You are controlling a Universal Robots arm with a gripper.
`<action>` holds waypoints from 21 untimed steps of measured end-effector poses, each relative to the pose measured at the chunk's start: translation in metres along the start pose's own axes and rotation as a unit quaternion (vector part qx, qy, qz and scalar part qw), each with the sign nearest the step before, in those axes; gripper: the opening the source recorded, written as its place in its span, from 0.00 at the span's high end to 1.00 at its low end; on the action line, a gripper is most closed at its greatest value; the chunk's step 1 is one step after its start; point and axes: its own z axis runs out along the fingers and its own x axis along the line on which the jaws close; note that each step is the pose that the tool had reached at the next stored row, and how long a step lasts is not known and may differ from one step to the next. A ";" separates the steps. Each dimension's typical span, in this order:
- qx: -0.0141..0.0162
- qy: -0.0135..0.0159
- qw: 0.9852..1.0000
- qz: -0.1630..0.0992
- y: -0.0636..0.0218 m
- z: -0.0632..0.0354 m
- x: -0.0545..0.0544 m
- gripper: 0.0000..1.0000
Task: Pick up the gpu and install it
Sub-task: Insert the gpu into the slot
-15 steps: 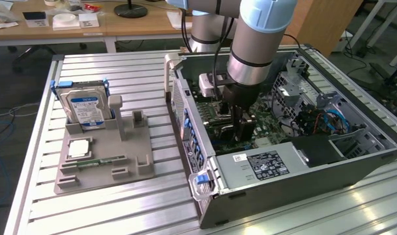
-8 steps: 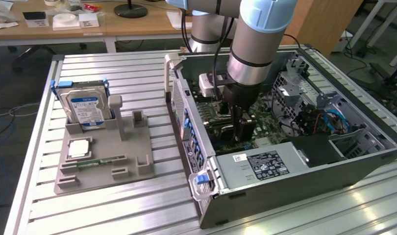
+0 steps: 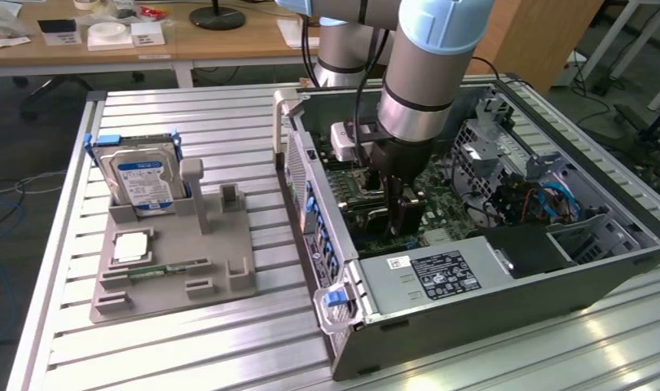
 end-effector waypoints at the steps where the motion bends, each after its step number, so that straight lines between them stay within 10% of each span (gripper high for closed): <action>1: 0.000 0.000 1.000 0.000 -0.0001 -0.0013 0.000 0.01; 21: 0.000 -0.001 1.000 0.000 -0.0021 -0.0472 -0.002 0.01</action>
